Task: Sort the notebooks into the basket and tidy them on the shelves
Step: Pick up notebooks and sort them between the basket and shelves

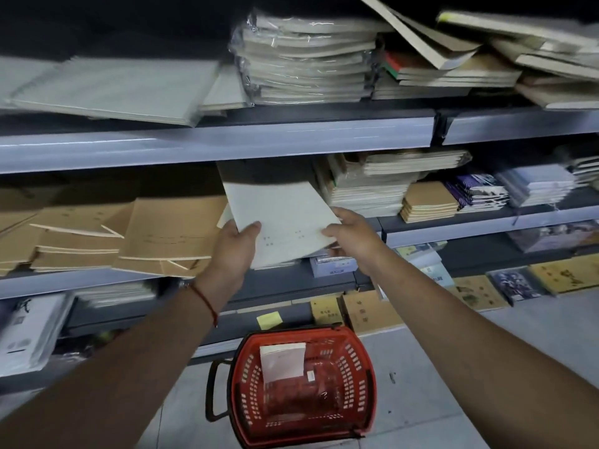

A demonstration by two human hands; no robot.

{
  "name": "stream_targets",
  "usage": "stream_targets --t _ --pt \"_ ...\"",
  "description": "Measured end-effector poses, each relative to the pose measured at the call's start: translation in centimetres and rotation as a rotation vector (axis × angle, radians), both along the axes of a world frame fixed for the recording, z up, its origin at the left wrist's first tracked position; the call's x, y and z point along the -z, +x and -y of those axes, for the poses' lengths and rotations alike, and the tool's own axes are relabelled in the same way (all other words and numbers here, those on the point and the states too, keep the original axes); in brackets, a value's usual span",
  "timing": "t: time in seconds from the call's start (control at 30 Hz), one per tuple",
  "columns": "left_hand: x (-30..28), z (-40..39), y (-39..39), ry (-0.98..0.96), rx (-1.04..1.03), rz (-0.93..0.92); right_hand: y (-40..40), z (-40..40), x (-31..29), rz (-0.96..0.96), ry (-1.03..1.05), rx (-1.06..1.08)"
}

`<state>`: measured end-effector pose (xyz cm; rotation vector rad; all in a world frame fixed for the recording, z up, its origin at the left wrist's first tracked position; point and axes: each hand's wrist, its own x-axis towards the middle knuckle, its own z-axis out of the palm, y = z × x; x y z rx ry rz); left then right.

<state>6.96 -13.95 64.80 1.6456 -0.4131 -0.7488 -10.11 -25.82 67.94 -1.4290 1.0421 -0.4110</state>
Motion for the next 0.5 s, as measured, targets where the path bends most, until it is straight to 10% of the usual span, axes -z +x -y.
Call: stream_targets --t 0.5 --pt "-0.5 7.4 4.8 0.186 -0.021 0.080 4.8 5.5 2.0 -0.436 -0.416 -0.005"
